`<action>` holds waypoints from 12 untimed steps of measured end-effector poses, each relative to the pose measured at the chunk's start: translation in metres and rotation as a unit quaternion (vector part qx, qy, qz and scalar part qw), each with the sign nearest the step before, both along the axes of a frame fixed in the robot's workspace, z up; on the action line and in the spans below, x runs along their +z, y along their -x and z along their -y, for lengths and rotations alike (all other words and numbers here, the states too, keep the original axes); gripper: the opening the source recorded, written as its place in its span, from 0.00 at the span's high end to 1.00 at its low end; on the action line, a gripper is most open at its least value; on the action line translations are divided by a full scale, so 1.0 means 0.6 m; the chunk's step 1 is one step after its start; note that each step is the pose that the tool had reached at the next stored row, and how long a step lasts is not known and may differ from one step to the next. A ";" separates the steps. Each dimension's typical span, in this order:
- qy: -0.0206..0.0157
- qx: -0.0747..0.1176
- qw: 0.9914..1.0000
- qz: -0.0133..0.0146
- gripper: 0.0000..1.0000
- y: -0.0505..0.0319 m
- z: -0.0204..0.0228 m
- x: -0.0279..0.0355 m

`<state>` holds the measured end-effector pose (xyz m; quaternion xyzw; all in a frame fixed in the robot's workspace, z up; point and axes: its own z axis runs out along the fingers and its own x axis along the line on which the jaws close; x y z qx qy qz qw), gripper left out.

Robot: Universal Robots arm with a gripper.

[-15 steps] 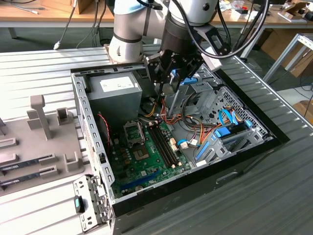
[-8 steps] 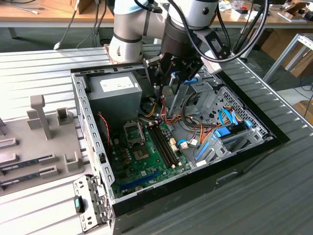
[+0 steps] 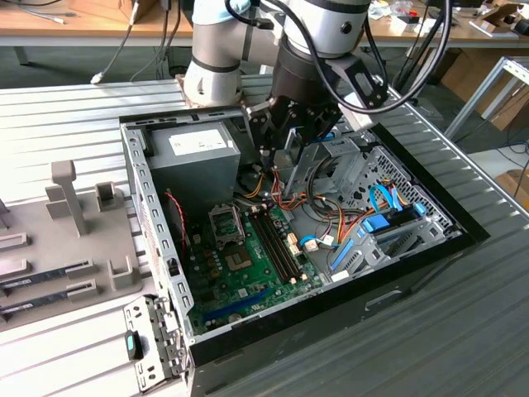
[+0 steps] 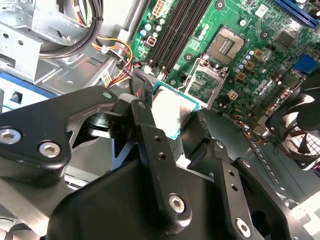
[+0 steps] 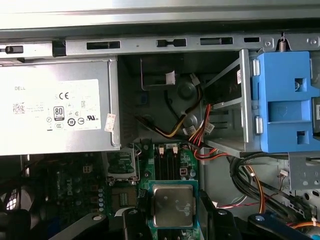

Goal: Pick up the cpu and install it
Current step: 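Pick up the cpu and move it towards the insertion slot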

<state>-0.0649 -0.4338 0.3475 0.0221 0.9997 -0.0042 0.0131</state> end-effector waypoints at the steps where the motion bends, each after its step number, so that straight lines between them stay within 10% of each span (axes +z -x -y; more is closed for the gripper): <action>1: 0.000 0.000 1.000 0.000 0.53 0.000 0.0005 -0.002; 12: 0.000 0.000 1.000 0.000 0.53 0.000 0.0054 -0.020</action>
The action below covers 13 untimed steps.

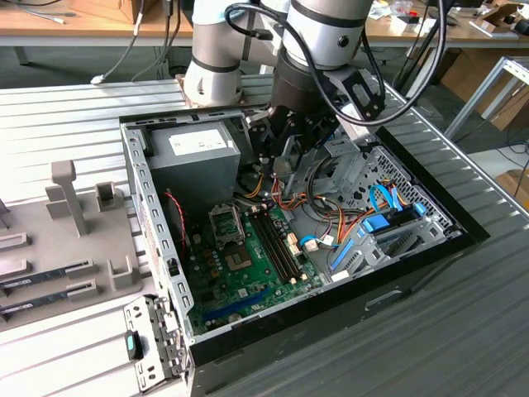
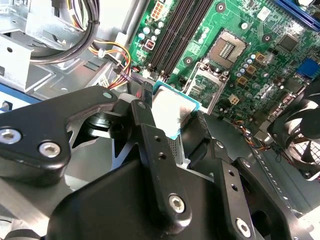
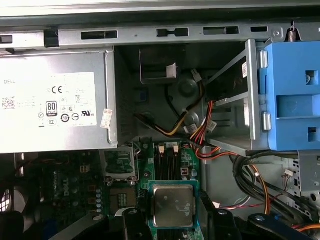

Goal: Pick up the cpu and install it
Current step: 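Pick up the cpu and move it towards the insertion slot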

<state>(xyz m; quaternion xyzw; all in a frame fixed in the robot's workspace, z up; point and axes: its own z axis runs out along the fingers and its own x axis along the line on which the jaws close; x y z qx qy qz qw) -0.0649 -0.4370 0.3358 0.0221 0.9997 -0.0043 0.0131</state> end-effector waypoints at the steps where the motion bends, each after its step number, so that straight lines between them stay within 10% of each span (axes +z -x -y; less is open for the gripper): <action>1: 0.000 0.000 1.000 0.000 0.53 0.000 0.0003 -0.001; 13: 0.000 0.000 1.000 0.000 0.53 0.000 0.0062 -0.019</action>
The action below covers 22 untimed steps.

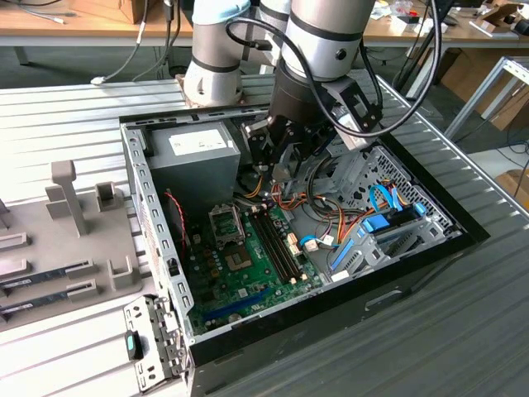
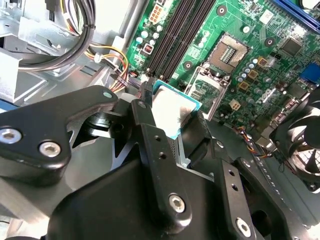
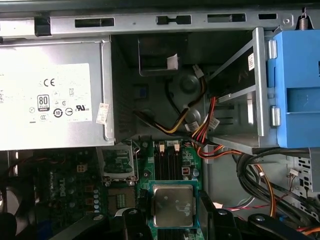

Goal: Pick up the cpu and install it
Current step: 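Pick up the cpu and move it towards the insertion slot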

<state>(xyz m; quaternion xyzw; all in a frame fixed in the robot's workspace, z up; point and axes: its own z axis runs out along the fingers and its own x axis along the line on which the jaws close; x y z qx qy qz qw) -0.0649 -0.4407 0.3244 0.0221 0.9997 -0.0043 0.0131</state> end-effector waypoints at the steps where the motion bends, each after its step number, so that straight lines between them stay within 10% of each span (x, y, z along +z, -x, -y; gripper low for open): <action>1: 0.000 0.000 1.000 0.000 0.53 0.000 0.0011 -0.003; 22: 0.000 0.000 1.000 0.000 0.53 0.000 0.0133 -0.030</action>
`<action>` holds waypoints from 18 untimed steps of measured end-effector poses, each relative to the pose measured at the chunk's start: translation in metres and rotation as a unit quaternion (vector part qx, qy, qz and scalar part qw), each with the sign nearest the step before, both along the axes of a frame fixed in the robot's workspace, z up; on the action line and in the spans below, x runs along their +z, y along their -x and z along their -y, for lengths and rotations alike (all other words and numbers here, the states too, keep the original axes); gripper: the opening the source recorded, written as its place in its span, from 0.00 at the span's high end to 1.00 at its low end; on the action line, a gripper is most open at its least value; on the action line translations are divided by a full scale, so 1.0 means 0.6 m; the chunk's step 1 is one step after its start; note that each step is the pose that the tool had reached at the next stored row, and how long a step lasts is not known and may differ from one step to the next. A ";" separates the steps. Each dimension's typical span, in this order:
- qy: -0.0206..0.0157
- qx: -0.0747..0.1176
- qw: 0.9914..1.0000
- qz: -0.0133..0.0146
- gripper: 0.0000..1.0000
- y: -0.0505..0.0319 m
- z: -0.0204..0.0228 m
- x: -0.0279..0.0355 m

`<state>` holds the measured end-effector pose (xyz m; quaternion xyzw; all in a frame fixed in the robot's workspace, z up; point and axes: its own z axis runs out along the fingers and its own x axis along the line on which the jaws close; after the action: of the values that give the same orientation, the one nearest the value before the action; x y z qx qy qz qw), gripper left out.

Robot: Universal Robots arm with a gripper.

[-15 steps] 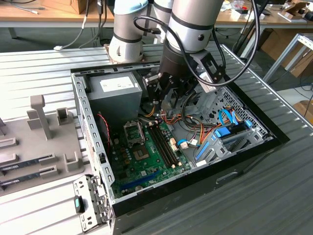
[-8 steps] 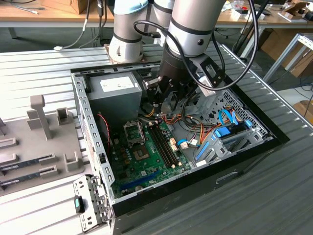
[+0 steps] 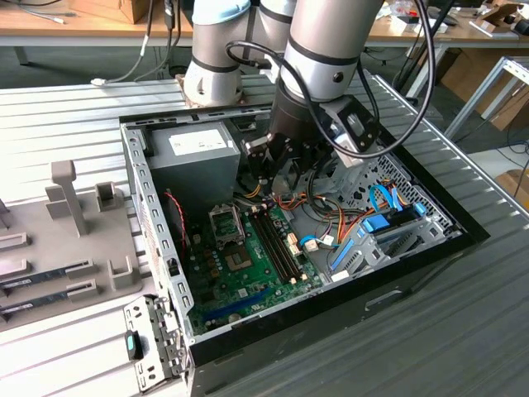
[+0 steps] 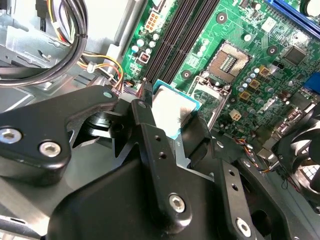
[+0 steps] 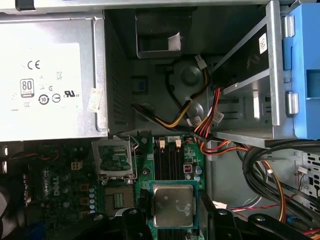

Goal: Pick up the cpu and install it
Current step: 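Pick up the cpu and move it towards the insertion slot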

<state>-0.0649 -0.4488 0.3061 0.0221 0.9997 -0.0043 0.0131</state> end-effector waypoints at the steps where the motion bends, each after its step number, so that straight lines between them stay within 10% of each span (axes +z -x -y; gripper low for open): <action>1: 0.000 0.000 1.000 0.000 0.53 0.000 0.0006 -0.001; 18: 0.000 0.000 1.000 0.000 0.53 0.000 0.0070 -0.019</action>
<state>-0.0649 -0.4530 0.2947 0.0221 0.9997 -0.0043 0.0131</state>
